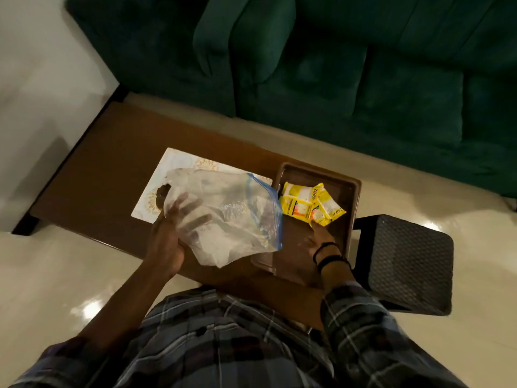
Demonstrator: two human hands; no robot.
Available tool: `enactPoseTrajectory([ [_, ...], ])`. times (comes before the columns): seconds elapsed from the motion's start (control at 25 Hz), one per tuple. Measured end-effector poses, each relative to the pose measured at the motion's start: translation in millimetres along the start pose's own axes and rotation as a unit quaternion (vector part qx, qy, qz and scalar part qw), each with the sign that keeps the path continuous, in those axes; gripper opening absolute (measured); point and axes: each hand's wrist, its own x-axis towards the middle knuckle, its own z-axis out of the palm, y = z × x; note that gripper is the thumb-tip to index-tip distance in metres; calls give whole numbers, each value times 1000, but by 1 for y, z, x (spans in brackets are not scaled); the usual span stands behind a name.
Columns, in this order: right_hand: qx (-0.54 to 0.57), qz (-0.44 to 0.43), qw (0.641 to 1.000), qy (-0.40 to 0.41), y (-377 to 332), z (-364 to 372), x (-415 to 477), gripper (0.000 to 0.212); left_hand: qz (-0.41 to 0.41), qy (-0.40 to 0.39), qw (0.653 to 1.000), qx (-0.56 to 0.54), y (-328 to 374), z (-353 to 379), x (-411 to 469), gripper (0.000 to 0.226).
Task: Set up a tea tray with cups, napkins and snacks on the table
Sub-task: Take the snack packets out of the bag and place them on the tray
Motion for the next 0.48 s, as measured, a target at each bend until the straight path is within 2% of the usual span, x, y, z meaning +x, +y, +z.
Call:
enactPoseTrajectory([
  [0.08, 114, 74, 987, -89, -1, 17, -24, 63, 5, -11, 999, -34, 6, 11, 3, 42],
  [0.16, 118, 123, 966, -195, 3, 36, -46, 86, 10, -21, 997, -69, 14, 21, 8, 43],
  [0.2, 107, 124, 957, -238, 3, 43, -58, 91, 15, -29, 996, -85, 17, 25, 11, 42],
  [0.24, 116, 109, 949, -273, 0, 48, -69, 85, 15, -32, 994, -103, 20, 30, 13, 42],
  [0.36, 181, -41, 938, -294, -27, 55, -88, 21, 5, -49, 991, -125, 29, 43, 20, 37],
  [0.4, 196, -100, 935, -279, -38, 54, -92, 9, 7, -52, 993, -110, 33, 45, 22, 29],
  [0.48, 191, -198, 926, -258, -55, 47, -96, 19, 18, -49, 995, -87, 38, 42, 26, 19],
])
